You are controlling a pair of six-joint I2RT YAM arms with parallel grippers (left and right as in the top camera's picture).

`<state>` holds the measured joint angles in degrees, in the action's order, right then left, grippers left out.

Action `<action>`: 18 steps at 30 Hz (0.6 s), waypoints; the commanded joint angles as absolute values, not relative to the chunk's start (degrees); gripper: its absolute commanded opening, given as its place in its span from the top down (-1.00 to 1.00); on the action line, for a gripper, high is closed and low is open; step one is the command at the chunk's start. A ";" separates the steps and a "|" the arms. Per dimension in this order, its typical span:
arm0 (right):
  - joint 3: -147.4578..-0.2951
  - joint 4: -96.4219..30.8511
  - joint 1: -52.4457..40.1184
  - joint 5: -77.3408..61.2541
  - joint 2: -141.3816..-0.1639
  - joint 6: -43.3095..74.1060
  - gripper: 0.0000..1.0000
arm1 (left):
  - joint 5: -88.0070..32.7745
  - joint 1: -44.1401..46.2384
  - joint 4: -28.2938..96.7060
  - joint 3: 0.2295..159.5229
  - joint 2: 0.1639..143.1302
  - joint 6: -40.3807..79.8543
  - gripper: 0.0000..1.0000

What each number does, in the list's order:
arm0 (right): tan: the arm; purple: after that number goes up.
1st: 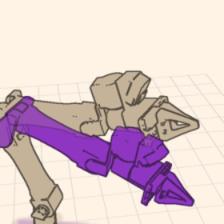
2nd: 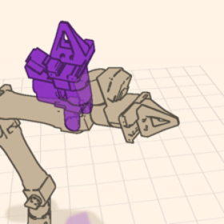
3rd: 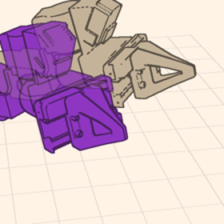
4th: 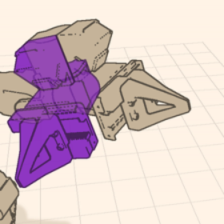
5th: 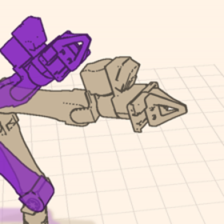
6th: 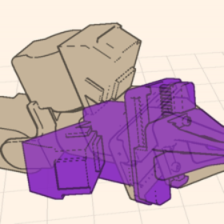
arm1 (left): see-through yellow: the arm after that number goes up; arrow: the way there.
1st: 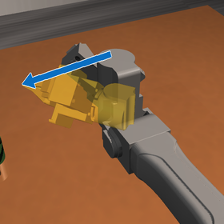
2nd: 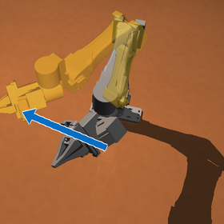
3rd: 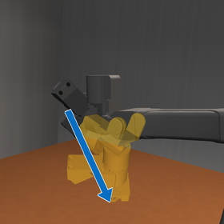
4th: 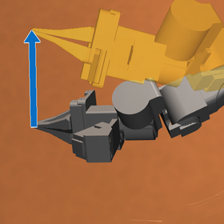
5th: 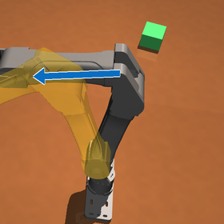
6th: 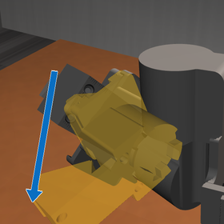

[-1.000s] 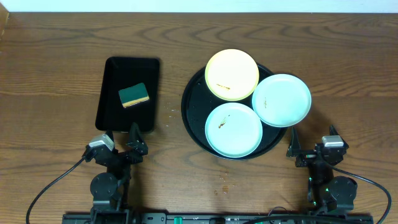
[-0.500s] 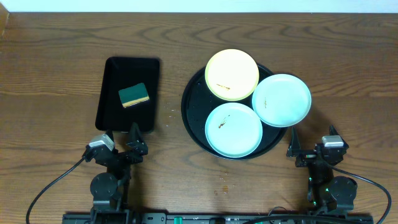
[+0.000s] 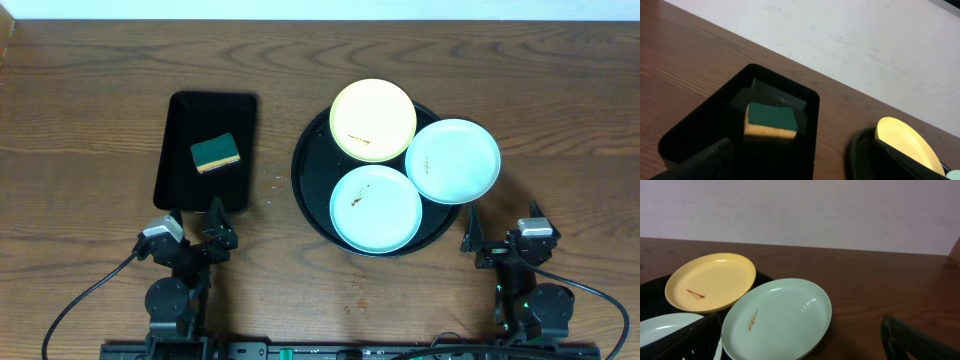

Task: Clean dirty plates on tray and stack at the side
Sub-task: 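Move both grippers from rest toward the sponge and the plates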

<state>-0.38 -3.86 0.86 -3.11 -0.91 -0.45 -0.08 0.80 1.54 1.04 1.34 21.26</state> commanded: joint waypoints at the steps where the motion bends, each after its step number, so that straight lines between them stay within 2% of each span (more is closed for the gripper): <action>1: -0.32 -4.10 1.32 -3.05 -0.93 0.16 -0.99 | 0.47 0.82 4.21 0.23 1.48 21.71 -0.72; 18: -0.32 -4.08 1.32 -1.76 -0.93 -0.89 -0.98 | 0.47 0.82 4.21 0.23 1.48 21.71 -0.72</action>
<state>-0.38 -3.86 0.86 -2.94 -0.91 -0.47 -0.08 0.80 1.54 1.04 1.34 21.28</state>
